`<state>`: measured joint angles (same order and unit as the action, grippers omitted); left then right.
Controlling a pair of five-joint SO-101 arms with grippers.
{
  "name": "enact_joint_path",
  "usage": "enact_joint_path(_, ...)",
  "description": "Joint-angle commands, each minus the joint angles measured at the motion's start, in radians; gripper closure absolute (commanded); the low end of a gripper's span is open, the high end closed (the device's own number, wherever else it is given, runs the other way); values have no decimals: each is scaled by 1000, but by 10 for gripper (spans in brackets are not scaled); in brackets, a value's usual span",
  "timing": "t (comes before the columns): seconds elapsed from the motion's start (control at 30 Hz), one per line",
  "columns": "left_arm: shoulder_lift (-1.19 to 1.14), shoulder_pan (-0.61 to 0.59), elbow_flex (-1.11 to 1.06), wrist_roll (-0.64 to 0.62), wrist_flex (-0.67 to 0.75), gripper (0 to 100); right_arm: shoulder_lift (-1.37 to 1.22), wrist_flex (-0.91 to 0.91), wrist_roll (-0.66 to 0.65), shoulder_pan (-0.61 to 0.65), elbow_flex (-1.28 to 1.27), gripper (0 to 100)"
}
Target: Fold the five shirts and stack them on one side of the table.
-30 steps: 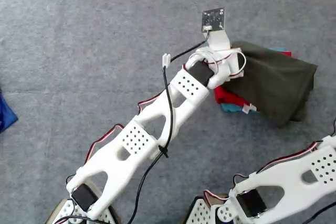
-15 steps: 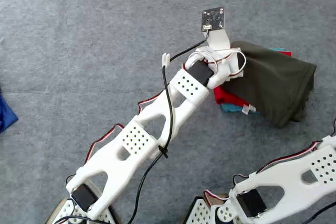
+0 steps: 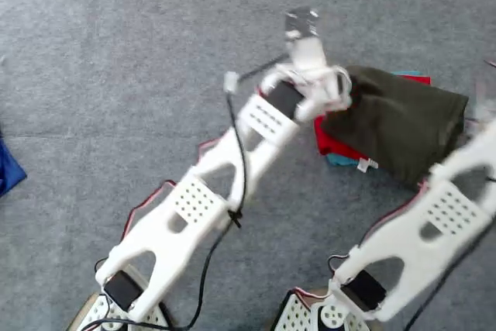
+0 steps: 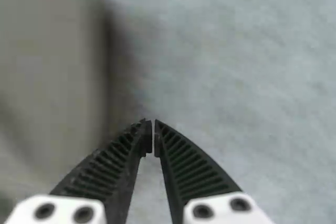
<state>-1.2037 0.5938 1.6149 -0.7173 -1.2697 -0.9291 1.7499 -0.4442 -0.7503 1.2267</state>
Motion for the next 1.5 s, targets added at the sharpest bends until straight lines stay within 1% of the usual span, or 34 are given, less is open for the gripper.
enact_joint_path(0.0, 112, -97, 51, 6, -80, 830, 90, 9, 74, 107, 84, 982)
enact_joint_path(0.03, 137, -116, 44, 14, -107, 841, 99, 9, 83, 129, 85, 982)
enact_joint_path(0.1, 158, -131, 51, 69, -155, 850, 102, 9, 87, 164, 84, 982)
enact_joint_path(0.17, 166, -134, 51, 124, -193, 852, 74, -9, 87, 175, 84, 982)
enact_joint_path(0.23, 160, -136, 51, 164, -227, 852, 22, -71, 87, 153, 84, 982)
enact_joint_path(0.33, 158, -142, 44, 195, -276, 852, -71, -206, 81, 95, 91, 982)
enact_joint_path(0.43, 152, -160, 42, 227, -319, 852, -163, -327, 80, 68, 90, 982)
enact_joint_path(0.57, 114, -193, 51, 258, -370, 852, -220, -404, 80, 63, 93, 982)
enact_joint_path(0.67, 104, -214, 51, 288, -417, 852, -206, -384, 80, 54, 127, 982)
enact_joint_path(0.8, 106, -209, 53, 293, -425, 852, -173, -245, 80, 55, 239, 982)
enact_joint_path(0.93, 166, -117, 53, 287, -338, 852, -148, -115, 80, 63, 415, 982)
enact_joint_path(1.0, 189, -53, 51, 252, -265, 852, -124, -68, 78, 61, 452, 982)
enact_joint_path(1.1, 183, 16, 41, 206, -97, 852, -50, -26, 80, 40, 410, 981)
enact_joint_path(1.23, 132, 53, -31, 141, 143, 853, 48, 17, 86, -28, 427, 982)
enact_joint_path(1.33, 129, 81, -87, 112, 233, 853, 140, 18, 81, -104, 335, 982)
enact_joint_path(1.47, 129, 119, -128, 75, 296, 853, 289, 18, 78, -180, -33, 982)
